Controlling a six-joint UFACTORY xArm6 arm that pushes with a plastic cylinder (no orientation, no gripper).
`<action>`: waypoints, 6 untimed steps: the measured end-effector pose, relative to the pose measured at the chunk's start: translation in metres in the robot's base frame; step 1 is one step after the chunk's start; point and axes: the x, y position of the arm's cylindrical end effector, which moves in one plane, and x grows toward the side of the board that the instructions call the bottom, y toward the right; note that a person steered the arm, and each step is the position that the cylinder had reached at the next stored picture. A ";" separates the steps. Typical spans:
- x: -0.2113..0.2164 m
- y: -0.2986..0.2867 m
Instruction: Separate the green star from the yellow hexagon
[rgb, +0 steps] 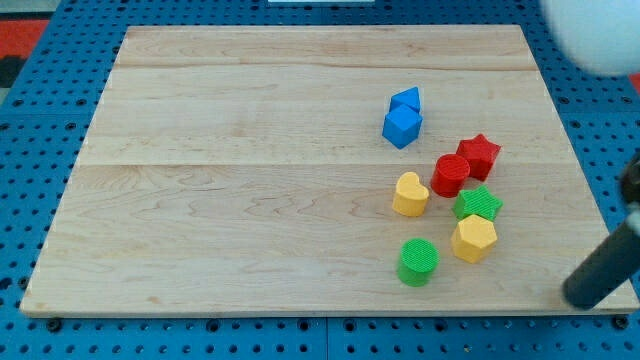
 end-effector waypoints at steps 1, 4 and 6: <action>-0.018 -0.086; -0.045 -0.113; -0.043 -0.028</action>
